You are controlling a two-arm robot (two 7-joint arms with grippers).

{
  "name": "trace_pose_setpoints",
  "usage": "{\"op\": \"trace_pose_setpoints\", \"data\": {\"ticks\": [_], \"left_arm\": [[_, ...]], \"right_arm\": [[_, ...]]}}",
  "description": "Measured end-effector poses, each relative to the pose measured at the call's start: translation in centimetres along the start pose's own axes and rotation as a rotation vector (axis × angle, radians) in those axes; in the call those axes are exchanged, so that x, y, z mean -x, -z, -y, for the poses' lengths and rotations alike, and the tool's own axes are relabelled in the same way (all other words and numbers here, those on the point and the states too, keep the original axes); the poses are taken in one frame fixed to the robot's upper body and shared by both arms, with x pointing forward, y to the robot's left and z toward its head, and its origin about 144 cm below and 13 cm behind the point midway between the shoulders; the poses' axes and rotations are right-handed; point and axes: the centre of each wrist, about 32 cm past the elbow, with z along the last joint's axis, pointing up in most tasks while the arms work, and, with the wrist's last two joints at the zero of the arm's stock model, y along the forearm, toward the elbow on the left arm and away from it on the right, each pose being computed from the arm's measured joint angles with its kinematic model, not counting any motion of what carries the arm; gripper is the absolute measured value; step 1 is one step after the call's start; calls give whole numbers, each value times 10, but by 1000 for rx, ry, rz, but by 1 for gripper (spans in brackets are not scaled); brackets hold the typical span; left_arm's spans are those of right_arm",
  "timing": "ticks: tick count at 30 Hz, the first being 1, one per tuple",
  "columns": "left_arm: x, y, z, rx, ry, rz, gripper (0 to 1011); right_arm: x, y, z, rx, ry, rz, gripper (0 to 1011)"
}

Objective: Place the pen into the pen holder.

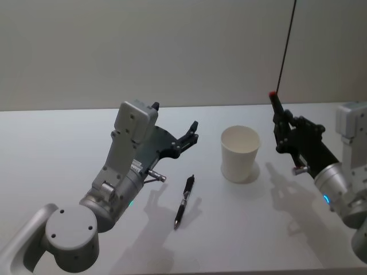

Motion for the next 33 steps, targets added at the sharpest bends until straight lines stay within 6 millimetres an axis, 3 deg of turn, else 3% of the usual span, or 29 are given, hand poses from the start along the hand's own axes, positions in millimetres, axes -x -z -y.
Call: {"op": "trace_pose_setpoints", "data": {"ticks": [18, 33], "left_arm": [[0, 0, 0, 0, 0, 0, 1009], [0, 0, 0, 0, 0, 0, 1009]], "right_arm": [[-6, 4, -33, -275, -154, 53, 184], [-8, 18, -60, -300, -192, 99, 184]]}}
